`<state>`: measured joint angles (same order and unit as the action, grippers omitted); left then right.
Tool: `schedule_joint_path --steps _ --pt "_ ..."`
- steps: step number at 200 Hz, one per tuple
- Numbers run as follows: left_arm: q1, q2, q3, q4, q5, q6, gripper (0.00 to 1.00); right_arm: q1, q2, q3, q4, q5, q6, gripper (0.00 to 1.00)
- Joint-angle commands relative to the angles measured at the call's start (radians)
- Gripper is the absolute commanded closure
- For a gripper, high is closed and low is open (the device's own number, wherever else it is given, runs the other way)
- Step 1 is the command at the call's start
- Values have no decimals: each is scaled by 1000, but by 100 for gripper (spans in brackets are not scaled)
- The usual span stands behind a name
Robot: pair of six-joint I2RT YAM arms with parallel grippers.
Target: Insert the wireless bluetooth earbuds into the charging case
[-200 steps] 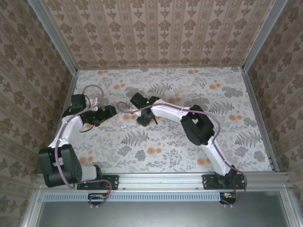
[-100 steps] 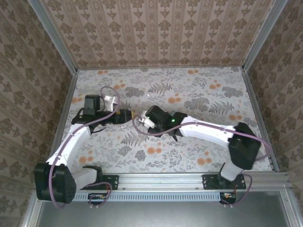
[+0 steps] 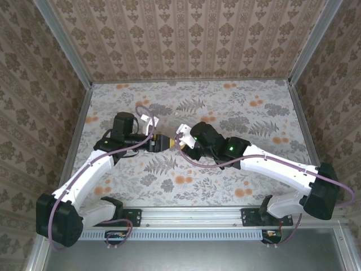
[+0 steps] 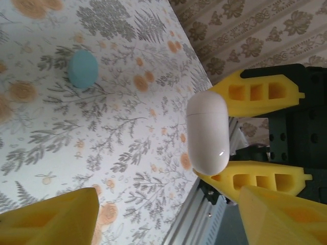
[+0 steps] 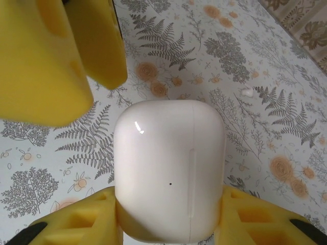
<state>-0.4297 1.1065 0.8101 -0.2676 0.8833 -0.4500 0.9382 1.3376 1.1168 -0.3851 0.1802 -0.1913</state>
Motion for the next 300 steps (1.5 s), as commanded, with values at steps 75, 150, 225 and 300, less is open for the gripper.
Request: schedule_joint_path --steps 75,150,225,300 --pt "-72 83 86 47 31 -71 42 44 -33 -2 -33 49 -69 60" --pt "-87 98 107 2 34 -55 55 48 -31 5 -21 71 -79 60" --pt "-87 117 109 -9 68 -41 59 48 -26 2 -21 75 -87 60" --pt "-84 72 103 8 45 29 86 41 -83 9 -10 -41 -14 40"
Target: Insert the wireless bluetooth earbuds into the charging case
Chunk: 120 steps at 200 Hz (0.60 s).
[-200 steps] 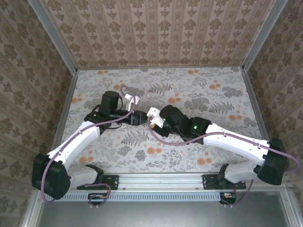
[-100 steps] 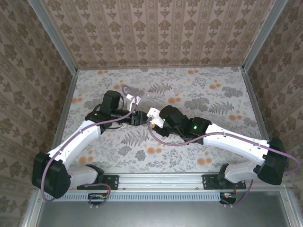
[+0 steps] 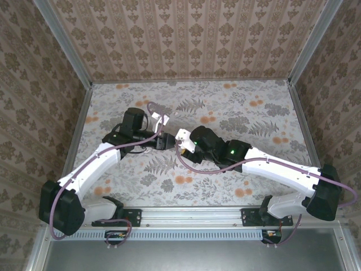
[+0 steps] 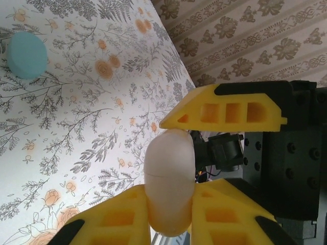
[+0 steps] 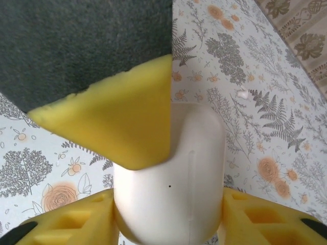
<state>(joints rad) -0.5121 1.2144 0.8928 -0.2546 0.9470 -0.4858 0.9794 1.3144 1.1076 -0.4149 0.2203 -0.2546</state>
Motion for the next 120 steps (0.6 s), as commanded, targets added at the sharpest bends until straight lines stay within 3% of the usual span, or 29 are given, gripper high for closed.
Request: schedule_joint_path --steps 1,32,63,120 --pt "-2 -38 19 -5 -21 66 86 -1 -61 19 19 -85 52 40" --pt "15 -137 -30 54 -47 122 93 -56 -125 26 34 -252 170 30" --pt "30 -259 -103 119 -111 172 97 -153 -158 21 75 -440 319 27" --pt "32 -475 -290 376 -95 199 97 -210 -106 72 71 -569 421 26"
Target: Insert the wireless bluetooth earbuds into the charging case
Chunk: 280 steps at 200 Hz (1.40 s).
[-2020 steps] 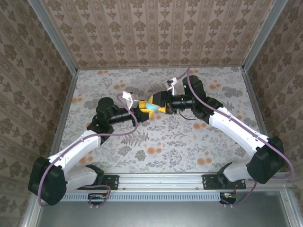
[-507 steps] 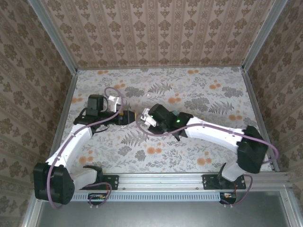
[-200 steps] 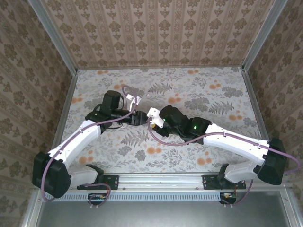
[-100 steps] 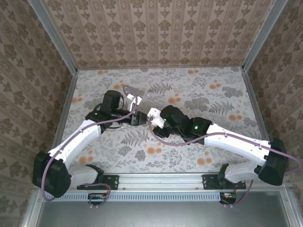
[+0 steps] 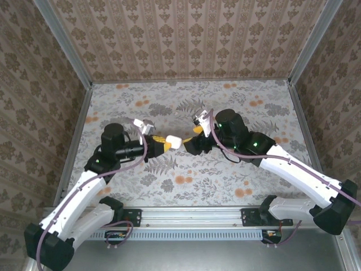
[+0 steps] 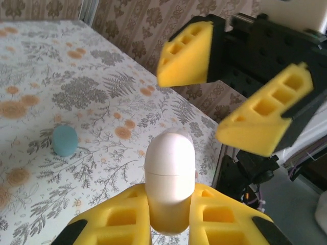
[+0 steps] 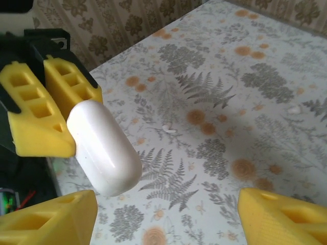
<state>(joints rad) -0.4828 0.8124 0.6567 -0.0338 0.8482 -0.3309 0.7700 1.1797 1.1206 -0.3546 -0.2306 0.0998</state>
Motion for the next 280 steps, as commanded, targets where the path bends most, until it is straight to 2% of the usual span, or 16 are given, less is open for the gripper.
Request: schedule_joint_path --steps 1,28,72,116,152,215,255,280 --pt "3 -77 -55 155 3 44 97 0 31 60 12 -121 68 26" --pt "3 -137 -76 124 -42 70 97 3 64 82 21 -192 87 26" --pt "4 -150 -84 119 -32 72 98 24 91 86 74 -281 98 25" --pt "3 -161 -84 125 -27 81 100 3 131 116 23 -183 106 26" --pt "1 -176 -90 124 -28 81 100 -76 177 123 43 -250 181 26" --pt "3 -191 -85 120 -37 74 100 -108 245 166 21 -216 242 27" --pt "3 -199 -68 29 -117 110 100 -145 219 149 53 -228 313 27" --pt "12 -217 -58 -40 -173 145 100 -170 165 126 39 -175 354 26"
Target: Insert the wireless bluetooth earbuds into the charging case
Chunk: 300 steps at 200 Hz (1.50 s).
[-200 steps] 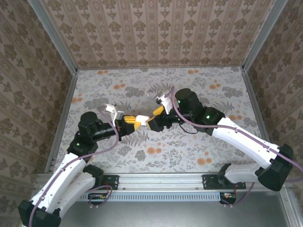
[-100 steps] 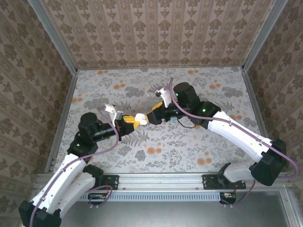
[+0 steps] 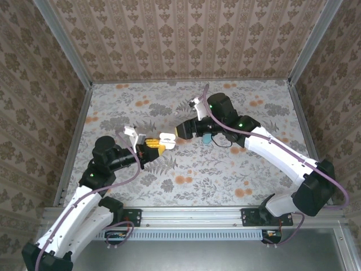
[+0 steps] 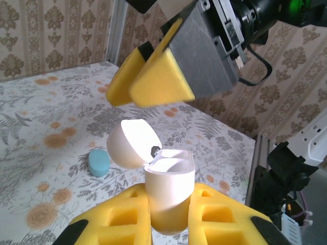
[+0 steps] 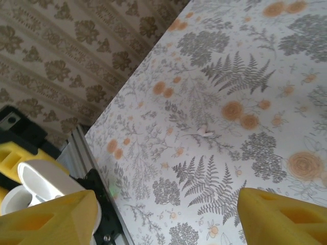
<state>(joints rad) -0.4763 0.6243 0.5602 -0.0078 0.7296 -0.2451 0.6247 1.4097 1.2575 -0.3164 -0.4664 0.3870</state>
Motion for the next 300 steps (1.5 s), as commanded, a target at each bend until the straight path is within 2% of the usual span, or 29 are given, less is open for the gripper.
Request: schedule_joint_path --steps 1,21,28,31,45,93,145,173,192,224,300 --pt "6 -30 39 -69 -57 62 100 -25 -66 -11 -2 63 68 26" --pt "15 -56 46 -127 -81 88 100 -38 -74 -13 -60 152 101 26" --pt "15 -70 48 -149 -119 98 100 -40 -71 -12 -82 189 118 26" --pt "42 -76 48 -159 -127 102 100 -40 -67 -12 -89 205 125 26" --pt "55 -107 54 -207 -161 125 100 -39 -41 -16 -120 276 181 26" --pt "71 -230 46 -304 -279 160 100 3 205 -3 -122 308 272 35" --pt "74 -310 63 -371 -327 167 100 179 594 368 -267 285 68 41" --pt "74 -343 48 -363 -320 160 100 225 799 636 -367 275 -48 46" --pt "75 -355 50 -343 -333 155 100 233 903 781 -385 253 -62 49" --pt "75 -356 57 -356 -335 128 100 264 1003 902 -406 210 -96 50" --pt "74 -394 20 -354 -365 87 100 299 1159 1109 -553 296 -205 50"
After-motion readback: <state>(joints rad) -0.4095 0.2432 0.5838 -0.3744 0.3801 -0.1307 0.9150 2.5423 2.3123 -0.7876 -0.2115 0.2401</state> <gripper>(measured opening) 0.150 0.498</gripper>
